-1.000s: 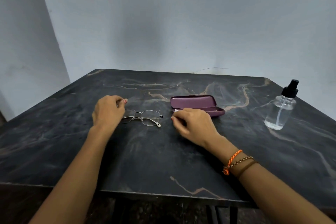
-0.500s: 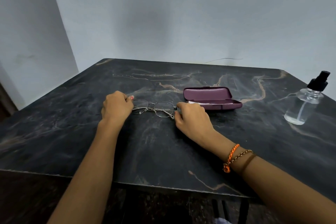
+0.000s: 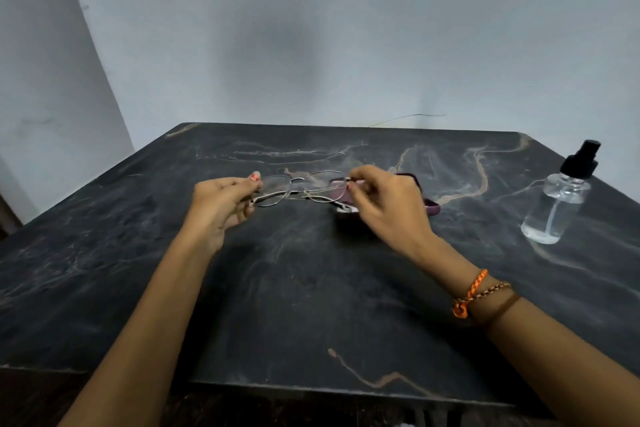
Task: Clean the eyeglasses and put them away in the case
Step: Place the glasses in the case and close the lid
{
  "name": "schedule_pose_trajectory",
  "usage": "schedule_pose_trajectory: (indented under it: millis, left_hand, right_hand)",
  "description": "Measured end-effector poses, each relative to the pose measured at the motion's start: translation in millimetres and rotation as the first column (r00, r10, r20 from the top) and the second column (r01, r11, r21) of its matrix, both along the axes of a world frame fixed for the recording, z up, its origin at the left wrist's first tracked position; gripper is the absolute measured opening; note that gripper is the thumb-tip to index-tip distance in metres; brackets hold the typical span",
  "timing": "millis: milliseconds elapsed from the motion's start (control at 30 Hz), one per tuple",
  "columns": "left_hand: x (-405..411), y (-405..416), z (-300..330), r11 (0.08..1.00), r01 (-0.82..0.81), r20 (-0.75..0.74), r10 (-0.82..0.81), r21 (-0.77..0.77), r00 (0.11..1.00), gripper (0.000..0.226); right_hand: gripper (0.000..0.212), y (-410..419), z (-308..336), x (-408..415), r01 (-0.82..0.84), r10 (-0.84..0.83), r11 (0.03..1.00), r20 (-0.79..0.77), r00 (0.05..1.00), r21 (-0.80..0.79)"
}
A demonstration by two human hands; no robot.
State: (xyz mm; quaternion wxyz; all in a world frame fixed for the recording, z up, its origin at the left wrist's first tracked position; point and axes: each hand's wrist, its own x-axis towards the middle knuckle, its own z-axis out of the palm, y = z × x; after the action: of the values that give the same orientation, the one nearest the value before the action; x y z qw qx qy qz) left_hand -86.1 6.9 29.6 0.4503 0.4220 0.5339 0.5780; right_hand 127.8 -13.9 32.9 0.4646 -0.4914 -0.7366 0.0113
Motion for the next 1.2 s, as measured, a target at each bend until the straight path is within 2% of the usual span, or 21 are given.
schedule_pose_trajectory:
  millis: [133, 200, 267, 333, 400, 467, 733, 933, 1100, 1200]
  left_hand:
    - [41, 7, 12, 0.983, 0.184, 0.037, -0.184, -0.001, 0.982, 0.013]
    - [65, 14, 17, 0.972, 0.235, 0.010, -0.235, -0.022, 0.972, 0.013]
    - [84, 22, 17, 0.969, 0.244, -0.065, -0.246, -0.028, 0.967, 0.015]
    - [93, 28, 9, 0.976, 0.218, -0.203, -0.214, -0.003, 0.955, 0.015]
    - [94, 32, 0, 0.982, 0.189, -0.339, -0.167, 0.031, 0.926, 0.015]
    - [90, 36, -7, 0.984, 0.173, -0.399, -0.139, 0.050, 0.906, 0.016]
    - [89, 41, -25, 0.970, 0.223, -0.447, -0.159, 0.094, 0.880, 0.016]
    - [88, 41, -24, 0.963, 0.260, -0.489, -0.196, 0.067, 0.850, 0.012]
    - [88, 38, -18, 0.957, 0.276, -0.615, -0.164, 0.091, 0.772, 0.006]
    - [89, 35, -16, 0.952, 0.290, -0.658, -0.154, 0.102, 0.737, 0.007]
  right_hand:
    - [0.008, 20, 7, 49, 0.015, -0.035, 0.995, -0.214, 0.976, -0.095]
    - [0.010, 30, 6, 71, 0.011, -0.061, 0.988, -0.319, 0.946, -0.156]
    - [0.012, 37, 1, 89, 0.029, -0.101, 0.980, -0.369, 0.924, -0.197]
    - [0.014, 40, -9, 100, 0.030, -0.125, 0.970, -0.388, 0.913, -0.241]
    - [0.015, 42, -18, 104, -0.007, -0.111, 0.955, -0.381, 0.918, -0.295]
    - [0.013, 44, -23, 104, -0.026, -0.098, 0.947, -0.362, 0.927, -0.322]
    - [0.009, 46, -24, 109, 0.027, -0.124, 0.936, -0.258, 0.958, -0.351]
    - [0.010, 43, -21, 119, -0.084, -0.040, 0.900, -0.272, 0.962, -0.427]
    - [0.019, 43, -19, 122, -0.141, 0.026, 0.866, -0.237, 0.971, -0.481]
    - [0.017, 43, -20, 122, -0.130, 0.051, 0.862, -0.170, 0.984, -0.490]
